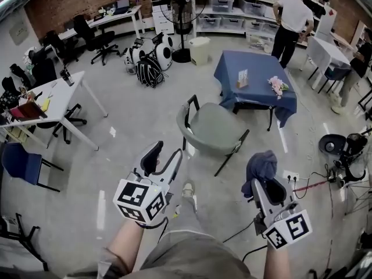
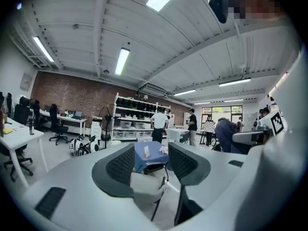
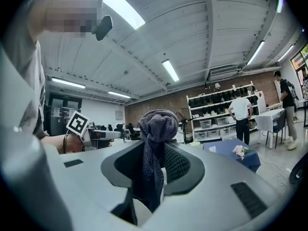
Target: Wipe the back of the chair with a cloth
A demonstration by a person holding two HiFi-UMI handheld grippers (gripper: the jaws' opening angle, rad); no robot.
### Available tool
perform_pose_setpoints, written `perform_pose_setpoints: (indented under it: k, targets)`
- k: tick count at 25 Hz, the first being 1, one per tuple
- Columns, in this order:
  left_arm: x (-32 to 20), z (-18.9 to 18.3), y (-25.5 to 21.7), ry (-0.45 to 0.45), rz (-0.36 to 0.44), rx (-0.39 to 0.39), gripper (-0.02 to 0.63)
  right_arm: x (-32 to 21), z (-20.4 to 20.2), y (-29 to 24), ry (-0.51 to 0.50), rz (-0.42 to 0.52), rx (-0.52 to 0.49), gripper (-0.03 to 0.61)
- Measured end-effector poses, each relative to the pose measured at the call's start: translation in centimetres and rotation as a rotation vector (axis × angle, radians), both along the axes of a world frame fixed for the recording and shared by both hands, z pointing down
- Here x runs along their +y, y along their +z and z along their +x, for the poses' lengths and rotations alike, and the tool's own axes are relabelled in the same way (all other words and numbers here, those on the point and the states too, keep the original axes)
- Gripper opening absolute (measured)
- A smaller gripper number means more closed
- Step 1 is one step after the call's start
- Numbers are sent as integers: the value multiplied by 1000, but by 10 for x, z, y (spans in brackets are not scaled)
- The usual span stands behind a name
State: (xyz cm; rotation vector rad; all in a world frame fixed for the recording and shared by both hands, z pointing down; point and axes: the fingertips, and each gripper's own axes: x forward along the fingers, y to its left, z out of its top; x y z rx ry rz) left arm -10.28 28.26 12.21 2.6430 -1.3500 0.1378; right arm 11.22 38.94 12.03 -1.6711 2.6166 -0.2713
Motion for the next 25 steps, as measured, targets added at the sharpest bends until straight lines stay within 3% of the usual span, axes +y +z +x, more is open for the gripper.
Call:
perform_pose_setpoints:
  k: [15, 20, 25]
  targets:
    - [-231, -38, 138, -10, -443, 48, 225, -252, -41, 88, -50, -247, -12, 132]
    - [-287, -33, 187, 21, -548, 7, 228, -330, -58, 134, -79, -337, -23, 132]
    - [-317, -26, 233, 59, -671, 23, 233, -381, -71, 184, -115, -441, -23, 132]
